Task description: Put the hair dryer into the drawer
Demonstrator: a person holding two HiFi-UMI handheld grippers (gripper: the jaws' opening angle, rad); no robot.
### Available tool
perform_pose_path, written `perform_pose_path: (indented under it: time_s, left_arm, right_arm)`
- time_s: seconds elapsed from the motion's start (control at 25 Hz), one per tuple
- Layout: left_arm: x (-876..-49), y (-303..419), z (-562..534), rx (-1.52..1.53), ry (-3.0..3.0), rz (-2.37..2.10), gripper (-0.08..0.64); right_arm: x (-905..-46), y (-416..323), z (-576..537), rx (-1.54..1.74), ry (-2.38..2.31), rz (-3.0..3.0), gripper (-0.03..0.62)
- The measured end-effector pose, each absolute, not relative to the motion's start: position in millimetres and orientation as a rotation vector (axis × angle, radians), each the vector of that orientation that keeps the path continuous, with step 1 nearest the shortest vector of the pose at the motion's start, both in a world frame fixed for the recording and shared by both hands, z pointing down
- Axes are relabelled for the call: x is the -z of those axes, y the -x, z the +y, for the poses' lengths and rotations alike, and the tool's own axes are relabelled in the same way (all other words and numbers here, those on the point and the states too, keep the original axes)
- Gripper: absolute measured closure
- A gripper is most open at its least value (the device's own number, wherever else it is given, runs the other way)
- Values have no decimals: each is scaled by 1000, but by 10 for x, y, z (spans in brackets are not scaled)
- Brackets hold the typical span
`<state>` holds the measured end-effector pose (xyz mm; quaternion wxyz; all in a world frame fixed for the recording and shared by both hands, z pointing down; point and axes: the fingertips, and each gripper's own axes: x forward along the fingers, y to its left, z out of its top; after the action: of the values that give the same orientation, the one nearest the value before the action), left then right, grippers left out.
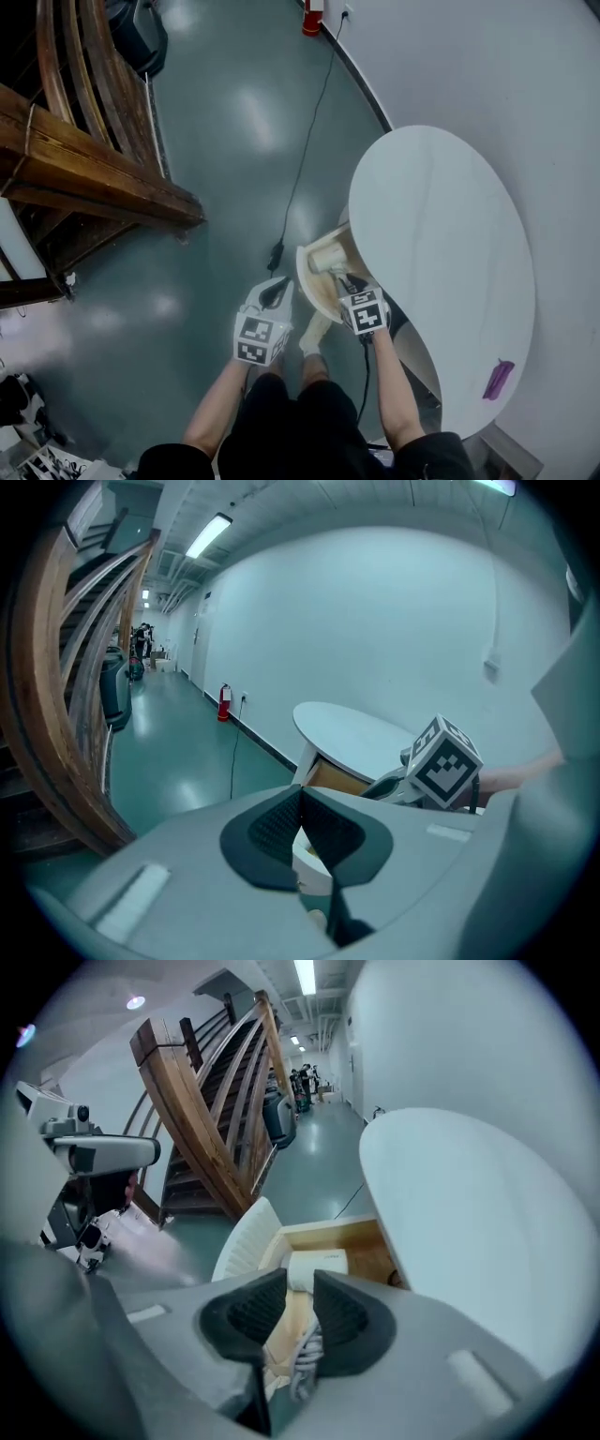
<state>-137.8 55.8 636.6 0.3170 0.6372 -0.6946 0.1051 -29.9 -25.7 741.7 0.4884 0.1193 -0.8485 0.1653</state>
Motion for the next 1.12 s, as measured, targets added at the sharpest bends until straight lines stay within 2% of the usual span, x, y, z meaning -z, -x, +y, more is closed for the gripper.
perform_pose_path:
  time_s: [0.28, 1.12]
  left_arm:
    - [-5932, 1219, 420, -291, -1781, -1818, 555]
    - [-4347, 867, 212, -245, -2116, -1891, 555]
  right_arm:
    - [-6771, 219, -394, -364, -451, -2190, 588]
    - [-4811, -504, -573, -372, -953, -2502, 589]
